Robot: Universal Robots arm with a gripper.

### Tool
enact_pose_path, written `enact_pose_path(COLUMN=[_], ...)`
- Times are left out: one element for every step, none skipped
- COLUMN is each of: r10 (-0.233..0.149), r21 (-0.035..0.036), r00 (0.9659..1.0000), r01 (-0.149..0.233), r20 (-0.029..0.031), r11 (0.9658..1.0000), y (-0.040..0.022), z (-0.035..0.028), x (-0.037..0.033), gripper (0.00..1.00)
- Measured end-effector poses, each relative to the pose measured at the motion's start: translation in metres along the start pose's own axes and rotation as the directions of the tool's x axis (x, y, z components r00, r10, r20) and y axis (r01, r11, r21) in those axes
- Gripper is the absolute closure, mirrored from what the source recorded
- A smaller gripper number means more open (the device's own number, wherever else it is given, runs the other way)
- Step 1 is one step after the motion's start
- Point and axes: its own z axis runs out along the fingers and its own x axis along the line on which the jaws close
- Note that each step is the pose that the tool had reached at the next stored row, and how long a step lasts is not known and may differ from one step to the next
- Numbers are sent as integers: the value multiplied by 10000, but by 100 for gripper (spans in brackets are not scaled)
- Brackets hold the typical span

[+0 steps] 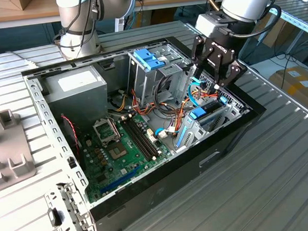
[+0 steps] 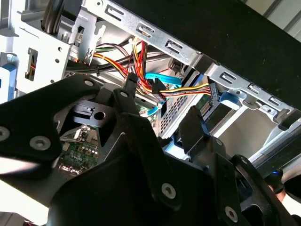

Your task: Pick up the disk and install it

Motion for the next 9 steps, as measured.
enact_pose_path(r10=[0,1,3,2,4,4,3,2,0], r21=[0,0,0,0,0,-1,-1,-2,-3], r00=[10000,10000,10000,10000,10000,10000,10000,10000,10000], r01=[0,-1,-3,-2,-4,-4,-3,-2,0], r20=[2,0,-1,0,0,2,10,23,46], r11=[10000,10000,10000,10000,10000,10000,10000,10000,10000], y=[-1,-4,-8,-13,-16,-20,-22,-23,-24], z=[4,20,36,54,66,81,94,102,107], x=[4,16,32,47,58,68,72,73,73], gripper=[37,37,37,37,37,37,37,37,37])
